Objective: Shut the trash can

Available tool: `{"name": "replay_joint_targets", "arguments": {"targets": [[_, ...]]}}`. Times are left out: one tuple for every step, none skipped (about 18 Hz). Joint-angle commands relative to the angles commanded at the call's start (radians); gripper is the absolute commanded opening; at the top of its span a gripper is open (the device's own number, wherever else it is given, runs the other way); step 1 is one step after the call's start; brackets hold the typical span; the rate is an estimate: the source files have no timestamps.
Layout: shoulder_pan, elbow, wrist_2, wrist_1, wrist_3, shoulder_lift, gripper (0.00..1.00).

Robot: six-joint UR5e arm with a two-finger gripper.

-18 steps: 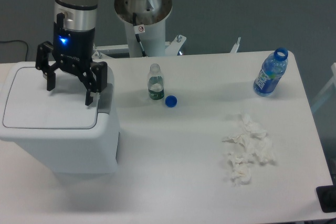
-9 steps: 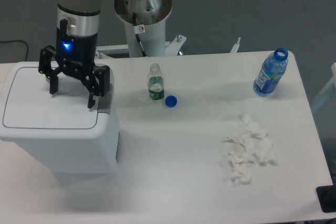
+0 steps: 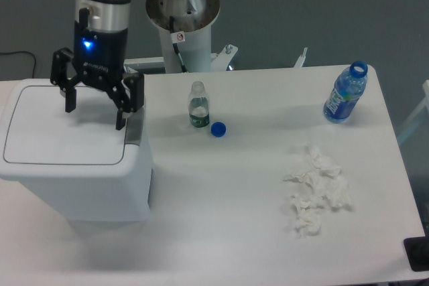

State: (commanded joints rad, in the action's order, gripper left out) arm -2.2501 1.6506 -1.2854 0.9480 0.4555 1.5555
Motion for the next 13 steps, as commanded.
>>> {"name": "replay_joint_targets", "arguments": {"targets": [[-0.025,-0.008,-0.017,0.000,0.009,0.000,1.00],[-0.046,-0.012,-0.043,0.000,0.023,0.005,1.00],[-0.071,-0.014,-0.069,0.000,0.049,0.008,1.00],[-0.095,-0.012,-0.087,0.003,0.090,0.011,1.00],[-0.114,-0.006,-0.104,0.005,0.145,0.014,1.00],[-0.137,0.000,-0.121,0.005,0.205,0.023,1.00],[-0.163,0.003,-0.139,0.006,0.272,0.031,1.00],[-0.190,0.003,-0.153,0.008,0.344,0.040,1.00],[-0.215,-0.002,-0.163,0.009,0.417,0.044,1.00],[-0.239,-0.003,-0.173,0.009,0.484,0.052,1.00],[-0.267,-0.003,-0.186,0.009,0.541,0.060,1.00],[-0.295,-0.003,-0.192,0.009,0.583,0.060,1.00],[-0.325,-0.002,-0.190,0.008,0.615,0.060,1.00]]}}
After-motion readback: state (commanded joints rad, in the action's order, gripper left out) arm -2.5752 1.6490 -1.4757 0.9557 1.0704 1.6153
